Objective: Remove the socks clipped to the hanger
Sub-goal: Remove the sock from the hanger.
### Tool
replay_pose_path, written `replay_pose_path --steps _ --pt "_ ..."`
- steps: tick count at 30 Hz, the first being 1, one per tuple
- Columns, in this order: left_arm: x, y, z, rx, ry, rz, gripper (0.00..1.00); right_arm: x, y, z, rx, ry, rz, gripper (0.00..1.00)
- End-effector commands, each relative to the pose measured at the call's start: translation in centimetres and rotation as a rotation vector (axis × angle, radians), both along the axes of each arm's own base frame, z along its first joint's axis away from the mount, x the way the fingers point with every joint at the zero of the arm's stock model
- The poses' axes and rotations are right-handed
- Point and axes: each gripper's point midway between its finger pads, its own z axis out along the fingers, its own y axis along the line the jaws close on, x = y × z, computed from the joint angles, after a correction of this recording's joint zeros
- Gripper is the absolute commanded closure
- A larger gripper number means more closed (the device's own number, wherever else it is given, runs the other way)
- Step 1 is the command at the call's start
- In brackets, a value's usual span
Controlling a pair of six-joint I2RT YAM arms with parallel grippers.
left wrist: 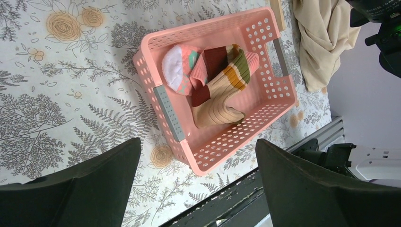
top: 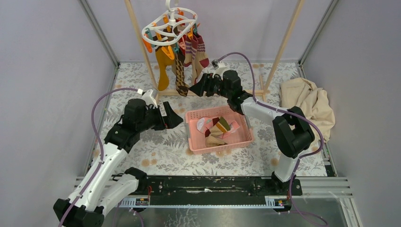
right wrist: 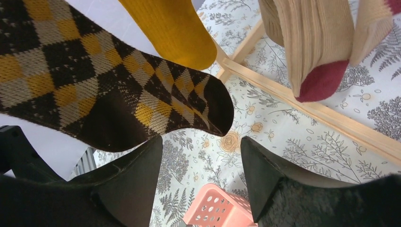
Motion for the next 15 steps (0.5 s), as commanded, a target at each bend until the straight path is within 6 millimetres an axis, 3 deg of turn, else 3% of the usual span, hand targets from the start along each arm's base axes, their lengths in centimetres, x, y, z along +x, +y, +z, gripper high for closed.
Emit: replay_pose_path --steps 1,9,15 --pt "-0.2 0.3 0.1 -0.003 -0.02 0.023 0.01 -0.2 1.0 4.9 0.06 -0.167 0.052 0.31" --pt "-0.5 0.5 -0.1 -0.014 -0.02 0.036 0.01 -3.7 1.7 5.7 -0.057 -0.276 0.057 0.24" --pt "-0.6 0.1 0.0 -0.024 -0.013 0.017 0.01 -4.3 2.3 7.5 -0.084 -0.339 0.035 0.21"
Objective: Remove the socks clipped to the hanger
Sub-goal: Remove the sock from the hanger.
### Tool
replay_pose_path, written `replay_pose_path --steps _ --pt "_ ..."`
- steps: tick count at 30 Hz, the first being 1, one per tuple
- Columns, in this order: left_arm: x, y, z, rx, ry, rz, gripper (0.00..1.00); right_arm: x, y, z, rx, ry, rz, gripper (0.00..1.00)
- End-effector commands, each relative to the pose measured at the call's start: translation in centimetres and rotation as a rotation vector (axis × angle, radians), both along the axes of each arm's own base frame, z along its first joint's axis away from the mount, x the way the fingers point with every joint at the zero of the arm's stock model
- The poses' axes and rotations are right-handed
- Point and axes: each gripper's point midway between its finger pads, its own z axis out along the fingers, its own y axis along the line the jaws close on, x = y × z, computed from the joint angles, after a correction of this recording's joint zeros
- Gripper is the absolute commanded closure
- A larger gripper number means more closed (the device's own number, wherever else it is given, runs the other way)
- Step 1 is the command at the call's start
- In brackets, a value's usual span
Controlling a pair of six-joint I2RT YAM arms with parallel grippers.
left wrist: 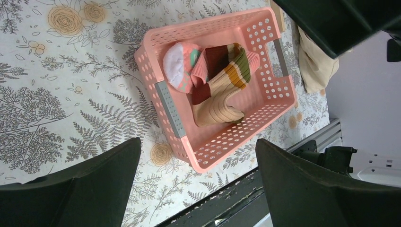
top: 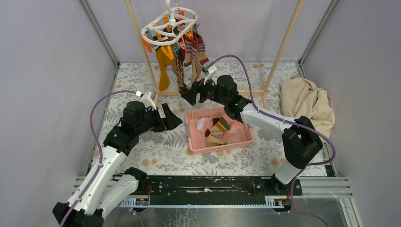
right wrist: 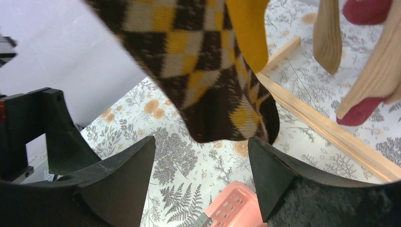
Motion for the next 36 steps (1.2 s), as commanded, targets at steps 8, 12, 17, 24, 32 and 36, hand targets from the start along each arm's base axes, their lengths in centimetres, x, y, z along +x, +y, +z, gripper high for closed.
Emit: replay_pose_path --steps 8,12,17,24,32,36 --pt "-0.6 -0.1 0.4 -0.017 -0.01 -0.007 0.01 2.5 0.9 4.0 -0.011 -0.138 -0.098 0.2" --pt "-0.9 0.0 0.5 -0.021 -0.012 -0.006 0.01 3.8 1.3 4.1 -0.024 -0.147 -0.135 0.2" --pt "-1.2 0.0 0.4 -0.026 -0.01 -0.007 0.01 5.1 1.9 3.9 -0.034 -0.145 -0.16 0.29" --pt "-1.1 0.0 0.0 -0.02 -0.005 -0.006 0.01 4.9 2.0 5.3 -0.027 -0.132 -0.153 0.75" --pt "-1.3 -0.3 0.4 -0.044 -0.022 -0.022 0.01 2.4 0.8 7.6 -0.022 -0.101 -0.109 0.81" --pt "-1.7 -0.4 0.3 -0.051 -0.026 -0.034 0.01 1.2 0.4 8.4 -0.037 -0.067 -0.082 0.84"
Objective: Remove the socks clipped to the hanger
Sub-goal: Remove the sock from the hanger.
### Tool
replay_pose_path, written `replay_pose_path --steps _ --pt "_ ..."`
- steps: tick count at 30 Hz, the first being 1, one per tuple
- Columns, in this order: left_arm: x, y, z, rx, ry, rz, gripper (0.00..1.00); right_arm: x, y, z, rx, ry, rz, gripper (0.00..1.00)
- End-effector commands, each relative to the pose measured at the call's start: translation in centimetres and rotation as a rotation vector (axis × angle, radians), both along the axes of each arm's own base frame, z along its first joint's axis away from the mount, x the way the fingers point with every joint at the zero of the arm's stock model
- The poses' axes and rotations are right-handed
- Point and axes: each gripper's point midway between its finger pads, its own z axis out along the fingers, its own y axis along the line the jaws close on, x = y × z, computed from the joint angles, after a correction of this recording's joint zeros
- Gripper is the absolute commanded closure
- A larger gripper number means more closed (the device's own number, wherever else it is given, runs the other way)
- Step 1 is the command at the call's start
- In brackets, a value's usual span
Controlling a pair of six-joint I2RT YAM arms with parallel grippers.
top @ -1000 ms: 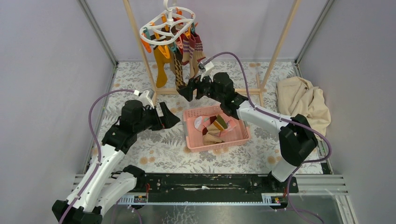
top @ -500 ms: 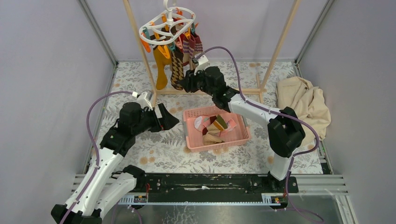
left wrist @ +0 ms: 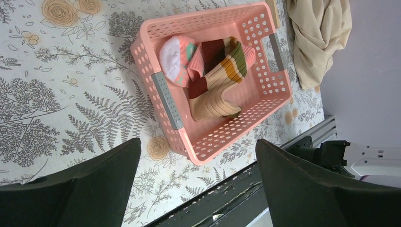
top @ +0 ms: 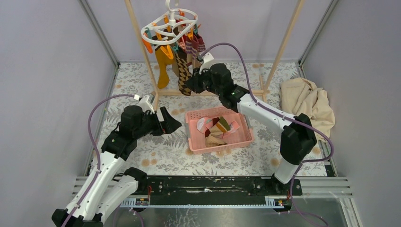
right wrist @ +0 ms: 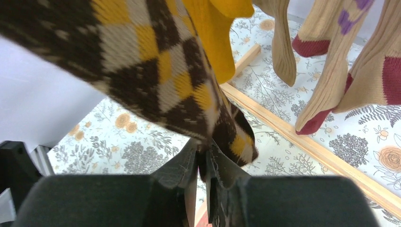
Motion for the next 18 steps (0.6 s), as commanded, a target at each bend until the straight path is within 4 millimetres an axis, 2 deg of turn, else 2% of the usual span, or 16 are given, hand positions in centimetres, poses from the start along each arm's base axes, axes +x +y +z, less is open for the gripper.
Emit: replay_pose_path --steps 1,4,11,18 --pt "-0.5 -0.6 0.5 -0.032 -0.023 -0.033 0.01 -2.4 -0.3 6.4 0.075 -0.036 0.053 0.85" --pt "-0.6 -0.8 0.6 -0.036 -0.025 -0.048 0.01 -3.6 -0.8 6.7 0.081 -0.003 0.069 0.87" --pt "-0.4 -1.3 2.7 -0.074 -0.085 -0.069 0.01 -6.2 -2.2 8.5 0.112 0.044 0.09 0.88" --pt "0.5 -1.7 3.2 -0.114 -0.099 -0.05 0.01 -8.6 -3.1 9.4 0.114 0.135 0.121 0.88"
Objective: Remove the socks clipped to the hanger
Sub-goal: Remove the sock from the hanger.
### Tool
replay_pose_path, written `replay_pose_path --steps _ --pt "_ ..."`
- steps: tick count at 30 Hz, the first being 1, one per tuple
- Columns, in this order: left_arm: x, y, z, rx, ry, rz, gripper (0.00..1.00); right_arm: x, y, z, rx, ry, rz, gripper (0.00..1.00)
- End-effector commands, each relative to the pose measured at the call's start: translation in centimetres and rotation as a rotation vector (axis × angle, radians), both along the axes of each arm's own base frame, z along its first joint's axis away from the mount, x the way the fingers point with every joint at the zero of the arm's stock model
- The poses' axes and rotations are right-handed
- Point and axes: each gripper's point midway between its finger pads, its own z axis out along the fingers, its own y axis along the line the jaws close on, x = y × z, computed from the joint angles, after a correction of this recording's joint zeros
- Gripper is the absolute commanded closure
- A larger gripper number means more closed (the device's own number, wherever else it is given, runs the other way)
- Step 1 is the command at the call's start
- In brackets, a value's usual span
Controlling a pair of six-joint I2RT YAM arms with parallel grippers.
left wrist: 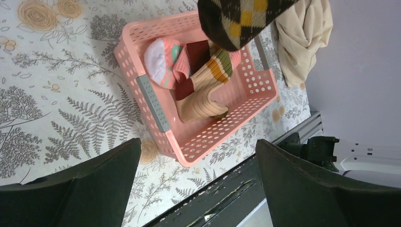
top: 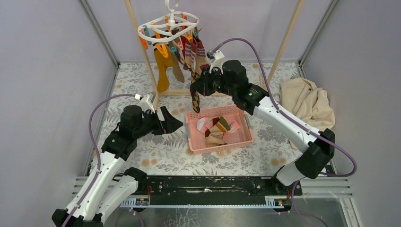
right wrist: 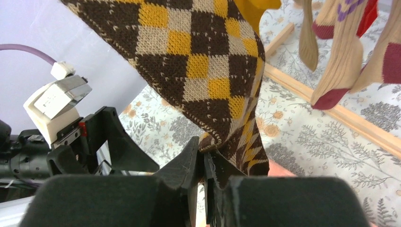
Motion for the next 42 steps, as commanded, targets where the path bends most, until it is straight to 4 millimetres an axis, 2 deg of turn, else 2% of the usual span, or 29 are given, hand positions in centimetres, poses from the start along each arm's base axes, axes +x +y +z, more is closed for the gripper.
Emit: replay_pose_path --steps 1,4,8,14,17,25,31,36,42 --pt "1.0 -1.0 2.7 -0.082 -0.093 -0.005 0.01 -2.5 -0.3 3.2 0.053 0.033 0.049 0.88" --pt "1.5 -1.4 3.1 -0.135 -0.108 0.007 0.01 -3.2 -0.4 3.4 0.064 0.067 0.063 0.89" --pt "2.3 -3.0 4.1 -0.256 -0.146 -0.03 0.01 -4.4 -0.6 4.4 0.092 0.091 0.09 0.9" --pt "3.3 -3.7 2.7 -0.363 -0.179 -0.015 0.01 -5.4 0.0 5.4 0.128 0.125 0.146 0.9" --pt "3.7 -4.0 2.3 -0.424 -0.2 -0.016 0.01 -5.5 0.6 5.6 0.143 0.135 0.171 0.91" --pt "4.1 -5.2 3.4 -0.544 -0.234 -0.075 0.01 -5.0 2.2 6.9 0.212 0.142 0.216 0.94" --pt "3.4 -5.6 5.0 -0.664 -0.225 -0.108 0.01 -4.7 2.5 7.6 0.252 0.125 0.22 0.95" --pt "3.5 -5.4 5.3 -0.711 -0.216 -0.084 0.01 -5.0 2.2 7.2 0.255 0.144 0.221 0.96" --pt "4.3 -5.1 4.7 -0.699 -0.224 -0.043 0.01 -5.1 2.1 8.0 0.289 0.127 0.237 0.97"
